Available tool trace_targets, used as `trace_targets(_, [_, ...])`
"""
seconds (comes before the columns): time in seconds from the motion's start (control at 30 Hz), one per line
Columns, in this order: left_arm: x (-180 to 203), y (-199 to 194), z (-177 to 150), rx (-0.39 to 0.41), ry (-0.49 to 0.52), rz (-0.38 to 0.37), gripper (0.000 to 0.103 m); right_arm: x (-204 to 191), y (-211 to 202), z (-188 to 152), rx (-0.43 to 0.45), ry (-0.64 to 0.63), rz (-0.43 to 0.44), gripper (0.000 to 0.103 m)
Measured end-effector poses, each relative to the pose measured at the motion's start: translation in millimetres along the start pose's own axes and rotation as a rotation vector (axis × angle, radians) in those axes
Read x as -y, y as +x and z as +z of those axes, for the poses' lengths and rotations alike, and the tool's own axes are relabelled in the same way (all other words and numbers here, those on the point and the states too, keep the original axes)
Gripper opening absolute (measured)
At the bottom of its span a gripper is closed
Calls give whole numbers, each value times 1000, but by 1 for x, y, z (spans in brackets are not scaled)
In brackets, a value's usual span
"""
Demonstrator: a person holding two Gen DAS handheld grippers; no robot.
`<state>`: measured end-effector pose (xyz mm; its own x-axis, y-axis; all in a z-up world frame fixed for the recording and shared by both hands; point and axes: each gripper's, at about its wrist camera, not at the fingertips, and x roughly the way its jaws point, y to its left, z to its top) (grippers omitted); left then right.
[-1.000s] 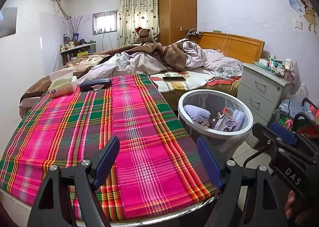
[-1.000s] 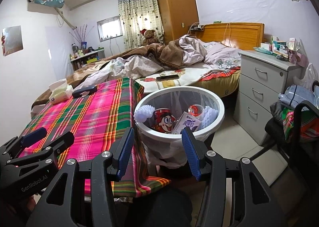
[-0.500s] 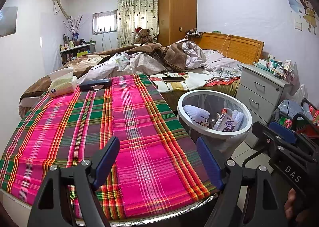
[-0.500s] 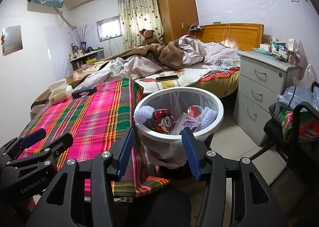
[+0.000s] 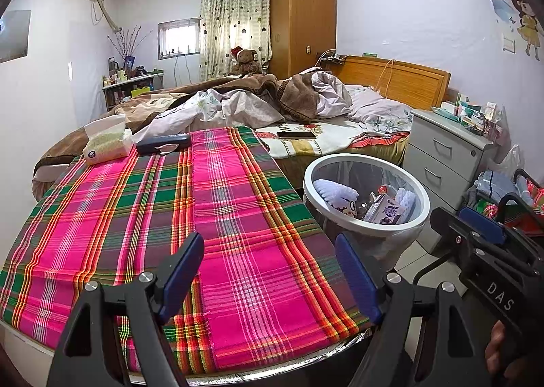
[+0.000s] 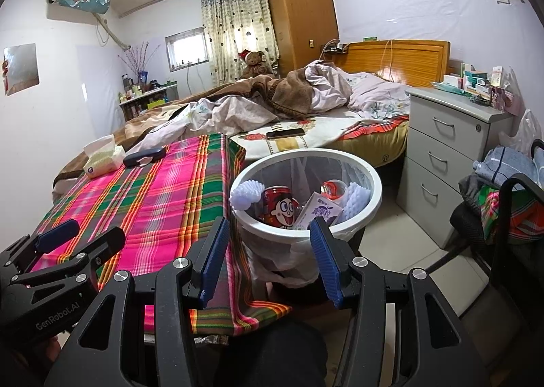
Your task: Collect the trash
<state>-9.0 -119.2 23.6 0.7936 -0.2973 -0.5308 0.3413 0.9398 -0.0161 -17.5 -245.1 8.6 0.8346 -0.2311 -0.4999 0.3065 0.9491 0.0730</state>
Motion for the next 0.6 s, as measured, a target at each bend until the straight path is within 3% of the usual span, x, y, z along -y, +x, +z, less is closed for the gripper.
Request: trace_targets(0.6, [1, -3, 2, 2, -2, 0, 81, -5, 0, 0, 0, -4, 2, 51])
